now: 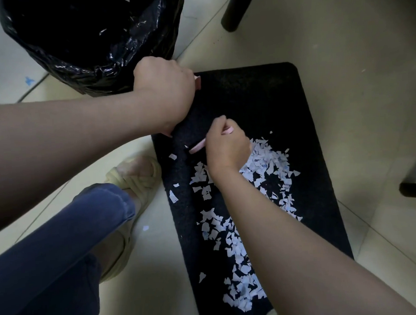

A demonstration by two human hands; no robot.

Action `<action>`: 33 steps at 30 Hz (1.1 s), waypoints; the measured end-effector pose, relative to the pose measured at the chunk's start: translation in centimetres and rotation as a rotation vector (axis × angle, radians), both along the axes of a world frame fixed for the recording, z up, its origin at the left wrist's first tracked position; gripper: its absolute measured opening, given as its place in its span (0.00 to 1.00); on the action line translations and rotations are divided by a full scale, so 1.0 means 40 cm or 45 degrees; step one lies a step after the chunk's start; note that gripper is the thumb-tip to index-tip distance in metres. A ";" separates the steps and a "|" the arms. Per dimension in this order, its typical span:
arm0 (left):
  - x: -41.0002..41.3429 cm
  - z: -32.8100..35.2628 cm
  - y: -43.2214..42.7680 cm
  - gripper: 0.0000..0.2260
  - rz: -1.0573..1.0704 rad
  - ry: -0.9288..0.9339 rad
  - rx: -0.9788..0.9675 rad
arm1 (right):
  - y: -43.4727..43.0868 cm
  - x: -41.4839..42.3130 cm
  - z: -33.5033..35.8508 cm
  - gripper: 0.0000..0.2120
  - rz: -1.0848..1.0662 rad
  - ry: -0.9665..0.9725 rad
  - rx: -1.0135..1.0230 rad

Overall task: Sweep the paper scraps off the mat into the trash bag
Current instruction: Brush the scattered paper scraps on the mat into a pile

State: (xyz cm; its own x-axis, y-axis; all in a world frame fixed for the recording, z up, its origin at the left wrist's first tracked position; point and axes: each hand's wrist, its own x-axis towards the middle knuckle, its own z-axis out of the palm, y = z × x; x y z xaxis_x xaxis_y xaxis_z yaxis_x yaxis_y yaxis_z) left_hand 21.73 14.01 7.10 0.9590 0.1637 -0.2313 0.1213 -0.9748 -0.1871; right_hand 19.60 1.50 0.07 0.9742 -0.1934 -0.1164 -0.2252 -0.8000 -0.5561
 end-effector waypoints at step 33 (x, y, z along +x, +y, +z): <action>0.010 -0.003 -0.023 0.10 -0.041 -0.072 -0.047 | -0.008 -0.003 -0.003 0.22 0.159 0.175 0.122</action>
